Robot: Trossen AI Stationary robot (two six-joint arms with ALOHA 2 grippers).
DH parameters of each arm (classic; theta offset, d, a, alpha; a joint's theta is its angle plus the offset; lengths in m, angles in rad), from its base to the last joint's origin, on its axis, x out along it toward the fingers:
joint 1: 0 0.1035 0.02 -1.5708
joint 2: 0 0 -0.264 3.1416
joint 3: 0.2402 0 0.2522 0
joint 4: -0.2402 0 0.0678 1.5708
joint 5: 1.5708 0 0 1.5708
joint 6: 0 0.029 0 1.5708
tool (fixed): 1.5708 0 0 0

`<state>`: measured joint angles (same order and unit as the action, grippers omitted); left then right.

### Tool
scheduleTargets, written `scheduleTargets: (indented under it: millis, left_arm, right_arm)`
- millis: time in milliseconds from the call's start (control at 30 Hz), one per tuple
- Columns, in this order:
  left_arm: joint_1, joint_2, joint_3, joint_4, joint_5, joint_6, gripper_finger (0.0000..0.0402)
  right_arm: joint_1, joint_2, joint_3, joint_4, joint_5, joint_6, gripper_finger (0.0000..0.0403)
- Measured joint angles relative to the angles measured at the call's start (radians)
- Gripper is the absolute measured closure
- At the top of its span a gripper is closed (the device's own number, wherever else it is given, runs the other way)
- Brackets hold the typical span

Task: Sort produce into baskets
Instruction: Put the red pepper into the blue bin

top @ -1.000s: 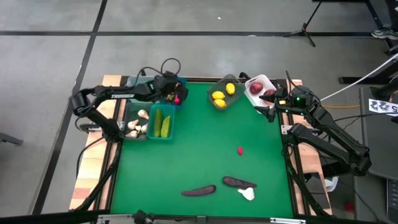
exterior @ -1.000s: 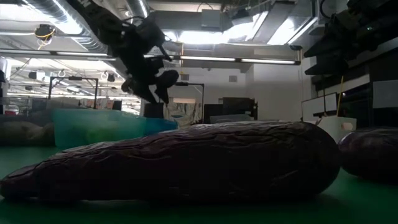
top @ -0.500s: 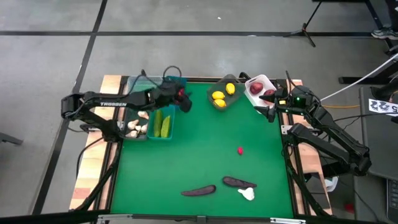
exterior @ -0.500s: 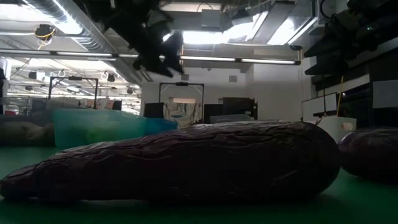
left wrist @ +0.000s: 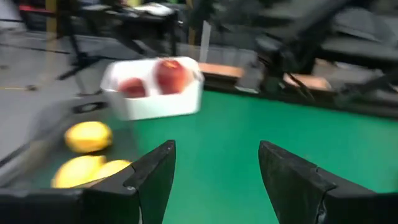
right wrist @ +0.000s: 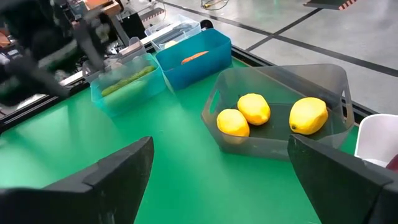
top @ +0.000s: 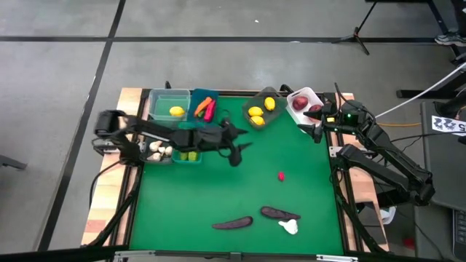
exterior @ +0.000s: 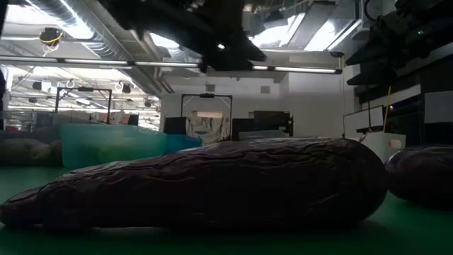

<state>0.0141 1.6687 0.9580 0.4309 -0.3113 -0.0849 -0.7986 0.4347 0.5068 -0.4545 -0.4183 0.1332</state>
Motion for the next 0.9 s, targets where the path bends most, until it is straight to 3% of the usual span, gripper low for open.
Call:
scheduleTargets:
  millis: [400,667,900]
  left_arm:
    - [0.012,0.434,0.348,0.085,0.331,0.131,0.0176]
    - [0.013,0.635,0.565,0.081,0.541,0.168,0.0176]
    - [0.014,0.751,0.663,0.08,0.608,0.208,0.0176]
  right_arm:
    - [0.0,0.0,0.0,0.001,0.0,0.0,0.0033]
    - [0.0,0.0,0.0,0.001,0.0,0.0,0.0033]
    - [0.0,0.0,0.0,0.001,0.0,0.0,0.0033]
